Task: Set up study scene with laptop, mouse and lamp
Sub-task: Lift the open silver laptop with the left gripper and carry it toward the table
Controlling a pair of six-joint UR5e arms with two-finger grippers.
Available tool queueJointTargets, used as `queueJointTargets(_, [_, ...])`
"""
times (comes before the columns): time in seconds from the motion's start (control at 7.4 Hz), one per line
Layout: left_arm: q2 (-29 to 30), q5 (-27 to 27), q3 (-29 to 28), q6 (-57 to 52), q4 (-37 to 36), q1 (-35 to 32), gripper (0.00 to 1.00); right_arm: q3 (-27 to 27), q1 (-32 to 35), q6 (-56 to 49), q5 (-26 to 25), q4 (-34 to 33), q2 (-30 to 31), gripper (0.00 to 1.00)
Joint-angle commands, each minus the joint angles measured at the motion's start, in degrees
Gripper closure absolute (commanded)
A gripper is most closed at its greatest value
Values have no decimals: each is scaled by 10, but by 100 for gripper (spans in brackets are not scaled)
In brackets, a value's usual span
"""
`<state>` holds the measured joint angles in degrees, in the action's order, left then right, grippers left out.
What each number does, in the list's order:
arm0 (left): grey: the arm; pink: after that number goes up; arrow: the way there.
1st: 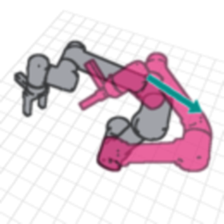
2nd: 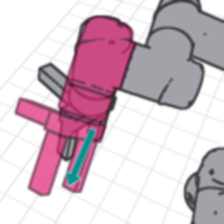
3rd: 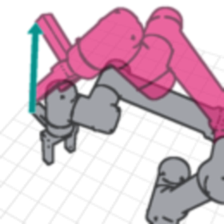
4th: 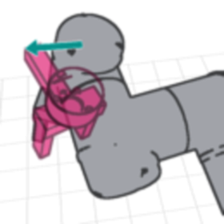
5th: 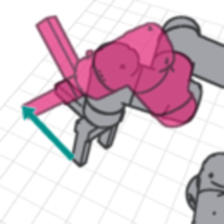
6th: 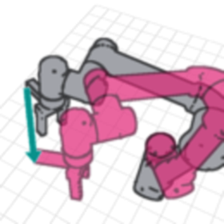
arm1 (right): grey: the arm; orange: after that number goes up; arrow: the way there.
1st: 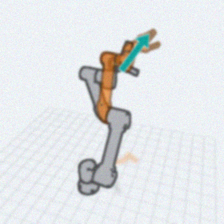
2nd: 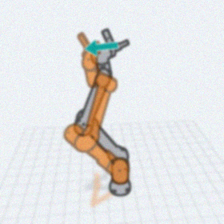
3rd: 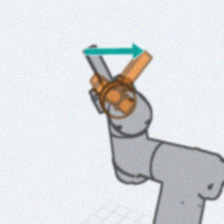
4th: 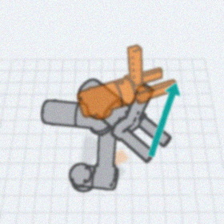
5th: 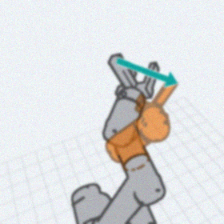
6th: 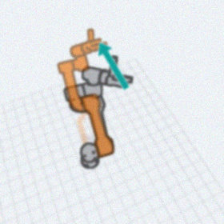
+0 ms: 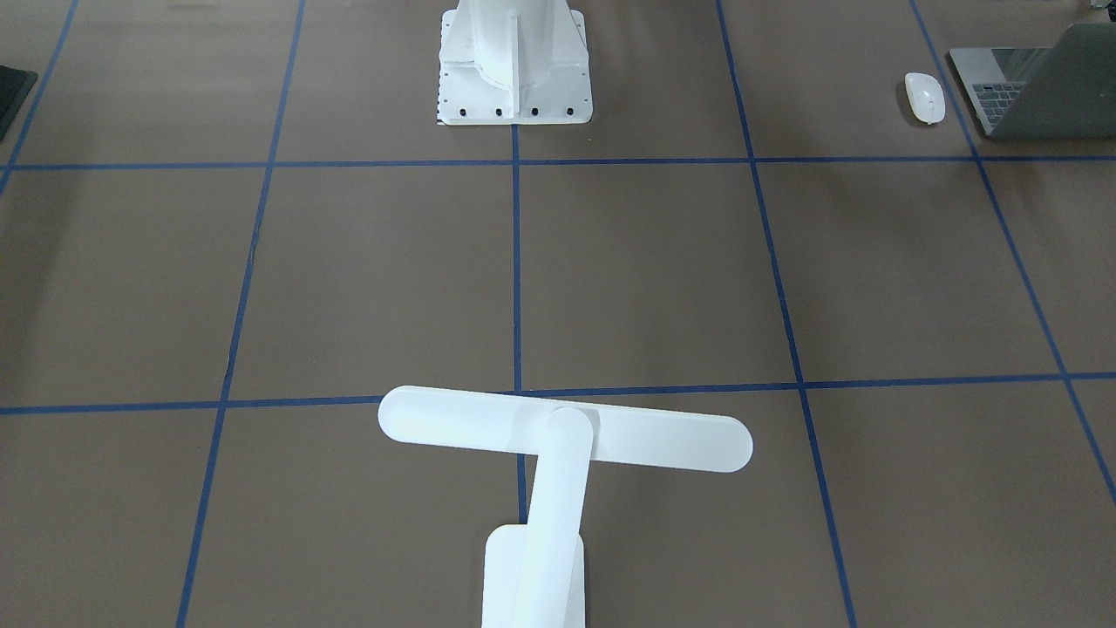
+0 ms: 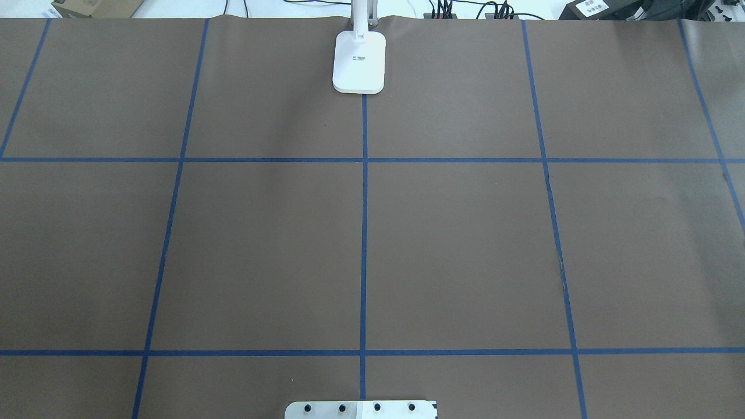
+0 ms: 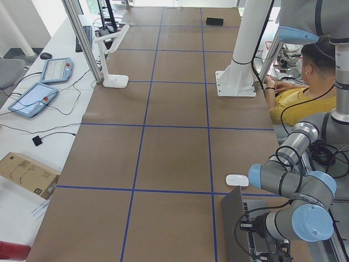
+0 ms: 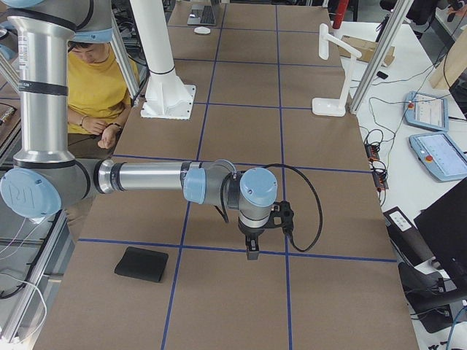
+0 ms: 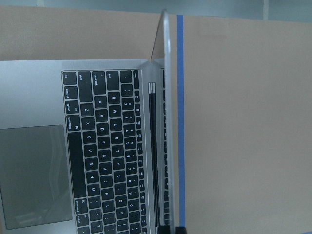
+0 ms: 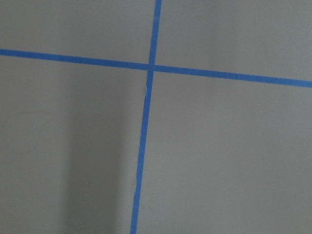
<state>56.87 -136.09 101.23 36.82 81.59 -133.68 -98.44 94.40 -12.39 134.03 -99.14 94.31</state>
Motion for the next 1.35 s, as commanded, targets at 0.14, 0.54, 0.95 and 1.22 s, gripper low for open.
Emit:
queueJointTargets(0.14, [15,-25,22,35,-6,0,100,0,0,0,0,0,0,0])
queueJointTargets(0.54, [51,-29,42,85,-2,3,100,0,0,0,0,0,0,0])
queueJointTargets(0.95, [115,-59,42,157,-1,64,100,0,0,-1,0,0,0,0])
queueJointTargets(1.22, [177,-76,42,227,1,123,100,0,0,-1,0,0,0,0])
